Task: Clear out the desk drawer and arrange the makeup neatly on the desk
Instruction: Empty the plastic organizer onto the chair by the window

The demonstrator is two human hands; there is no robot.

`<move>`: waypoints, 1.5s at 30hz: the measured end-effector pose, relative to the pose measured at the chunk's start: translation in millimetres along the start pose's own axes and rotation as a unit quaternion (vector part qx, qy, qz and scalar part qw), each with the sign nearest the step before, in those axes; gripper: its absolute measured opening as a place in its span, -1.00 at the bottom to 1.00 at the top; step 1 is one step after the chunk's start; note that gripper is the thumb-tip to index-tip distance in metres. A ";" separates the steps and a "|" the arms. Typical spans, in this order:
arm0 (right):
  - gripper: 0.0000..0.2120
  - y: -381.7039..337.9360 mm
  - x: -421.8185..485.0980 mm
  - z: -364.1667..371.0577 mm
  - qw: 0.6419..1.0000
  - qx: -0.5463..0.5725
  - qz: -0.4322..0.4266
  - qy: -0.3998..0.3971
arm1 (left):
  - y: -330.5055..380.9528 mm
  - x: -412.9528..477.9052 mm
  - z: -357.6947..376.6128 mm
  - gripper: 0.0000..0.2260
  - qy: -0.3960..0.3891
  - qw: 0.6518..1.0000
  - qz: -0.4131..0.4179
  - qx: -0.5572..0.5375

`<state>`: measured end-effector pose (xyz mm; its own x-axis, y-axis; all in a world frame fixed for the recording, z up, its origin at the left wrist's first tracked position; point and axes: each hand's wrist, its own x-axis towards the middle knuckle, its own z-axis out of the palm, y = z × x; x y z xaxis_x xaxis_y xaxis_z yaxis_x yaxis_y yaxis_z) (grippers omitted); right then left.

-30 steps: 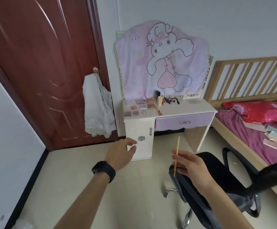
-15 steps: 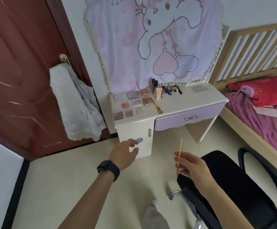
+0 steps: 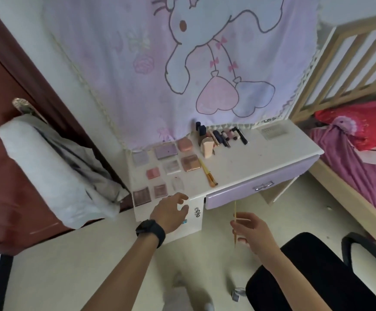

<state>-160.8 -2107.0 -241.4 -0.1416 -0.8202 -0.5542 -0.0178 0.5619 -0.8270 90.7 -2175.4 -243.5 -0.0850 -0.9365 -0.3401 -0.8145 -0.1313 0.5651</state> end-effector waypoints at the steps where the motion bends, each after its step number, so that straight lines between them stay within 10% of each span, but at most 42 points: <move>1: -0.80 -5.3 18.4 0.8 1.000 -0.011 0.001 0.002 | 0.7 18.7 1.6 -0.74 -0.011 1.000 0.003 0.005; 22: -0.76 -70.8 318.1 41.9 0.919 -0.388 0.036 -0.051 | -5.3 242.8 61.8 -0.59 -0.122 0.989 -0.058 0.062; 35: -0.83 -53.6 397.8 42.5 0.900 -0.393 -0.005 -0.188 | 45.5 263.4 121.8 -0.60 -0.001 0.957 -0.267 -0.114; 45: -0.88 -41.9 408.5 31.2 0.902 -0.358 -0.030 -0.241 | 37.4 272.3 149.1 -0.67 0.083 0.945 -0.271 -0.160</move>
<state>-187.1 -2469.0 -436.1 0.3238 -0.7060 -0.6299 -0.6693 0.2996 -0.6799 -48.6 -2386.8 -427.1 0.4085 -0.7376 -0.5377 -0.4948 -0.6740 0.5486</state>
